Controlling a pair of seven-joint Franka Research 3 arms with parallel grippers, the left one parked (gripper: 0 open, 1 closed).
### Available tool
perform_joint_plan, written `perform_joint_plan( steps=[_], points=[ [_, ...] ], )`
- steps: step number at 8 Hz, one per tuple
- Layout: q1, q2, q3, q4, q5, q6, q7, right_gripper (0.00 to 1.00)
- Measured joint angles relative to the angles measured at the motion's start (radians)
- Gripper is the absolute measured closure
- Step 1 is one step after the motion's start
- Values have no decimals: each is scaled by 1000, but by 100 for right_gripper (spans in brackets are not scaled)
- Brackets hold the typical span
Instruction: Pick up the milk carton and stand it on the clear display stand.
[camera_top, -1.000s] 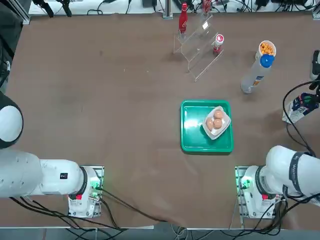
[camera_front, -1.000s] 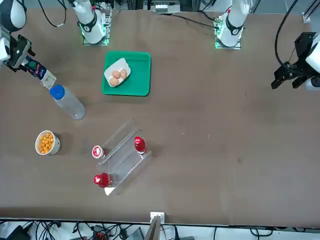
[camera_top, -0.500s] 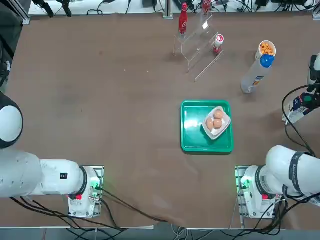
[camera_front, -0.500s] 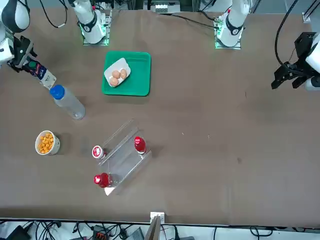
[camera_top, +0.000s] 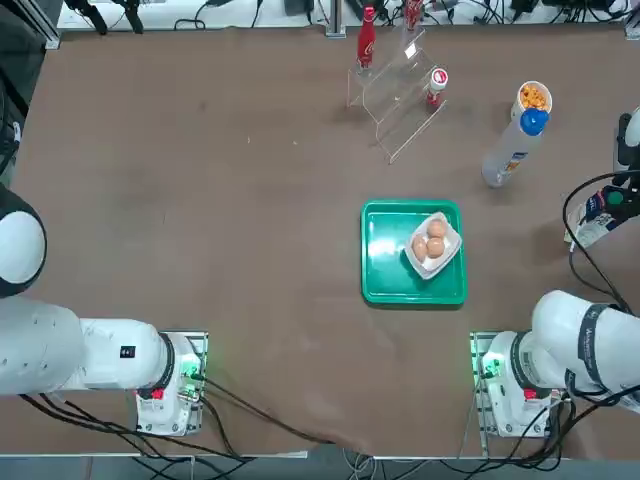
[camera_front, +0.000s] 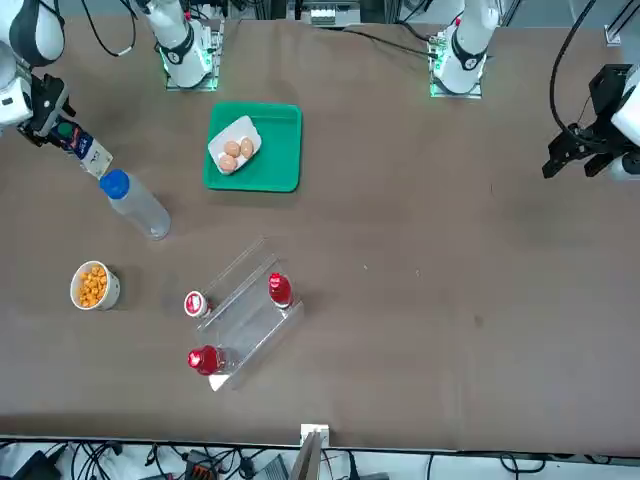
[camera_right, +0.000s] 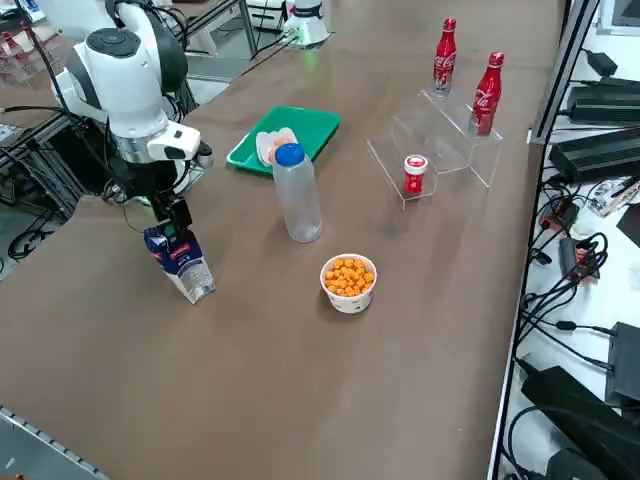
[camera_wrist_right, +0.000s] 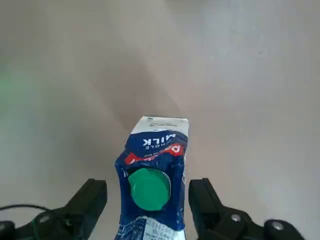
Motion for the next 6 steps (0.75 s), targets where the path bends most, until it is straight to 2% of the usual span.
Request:
perform_joint_plan(
  steps=[6],
  points=[
    [-45, 60, -2, -25, -14, 83, -3, 0]
  ],
)
